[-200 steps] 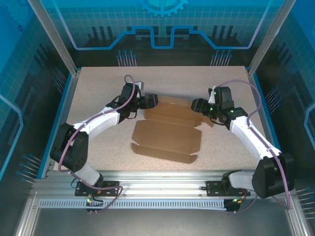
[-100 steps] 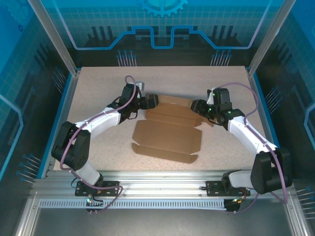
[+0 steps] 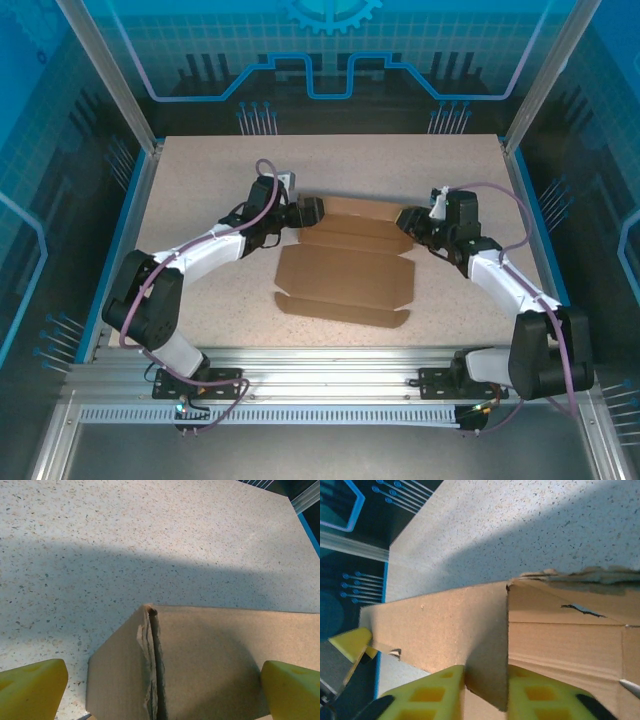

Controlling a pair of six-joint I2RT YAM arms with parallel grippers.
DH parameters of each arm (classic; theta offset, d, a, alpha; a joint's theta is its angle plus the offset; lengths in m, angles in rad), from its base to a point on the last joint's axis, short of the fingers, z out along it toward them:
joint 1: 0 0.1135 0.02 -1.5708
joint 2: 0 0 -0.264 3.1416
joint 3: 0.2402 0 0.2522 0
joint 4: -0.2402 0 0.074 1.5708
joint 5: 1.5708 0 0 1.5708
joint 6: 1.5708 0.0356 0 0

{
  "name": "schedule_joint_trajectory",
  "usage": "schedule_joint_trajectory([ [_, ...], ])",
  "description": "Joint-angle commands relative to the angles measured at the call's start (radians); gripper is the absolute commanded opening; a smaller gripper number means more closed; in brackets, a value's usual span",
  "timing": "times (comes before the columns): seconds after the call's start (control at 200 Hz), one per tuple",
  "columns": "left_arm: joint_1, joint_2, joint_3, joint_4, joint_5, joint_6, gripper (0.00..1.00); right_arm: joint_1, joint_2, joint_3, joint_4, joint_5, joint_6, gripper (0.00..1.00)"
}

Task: Fold the paper box

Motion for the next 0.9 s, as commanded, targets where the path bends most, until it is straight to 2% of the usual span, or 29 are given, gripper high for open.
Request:
schedule_joint_trajectory([
  [0.0,-0.009,-0.007,-0.031,-0.074,-0.024,0.008,0.99,-0.02,-0.019,-0.007,0.037,-0.017,0.008,0.36],
  [0.105,-0.009,-0.006,-0.025,-0.084,-0.033,0.004,0.99,-0.033,-0.038,-0.012,0.005,-0.006,-0.01,0.41],
  [0.5,-0.009,-0.004,-0.007,-0.102,-0.041,0.006,0.99,-0.09,-0.184,-0.077,-0.181,0.008,-0.206,0.44],
  [0.715,-0.009,0.002,-0.004,-0.105,-0.038,0.004,0.99,-0.105,-0.173,-0.14,-0.159,0.084,-0.222,0.33],
  [0.896,-0.009,-0.003,-0.004,-0.106,-0.041,0.009,0.99,-0.097,-0.095,-0.149,-0.087,0.138,-0.202,0.3],
])
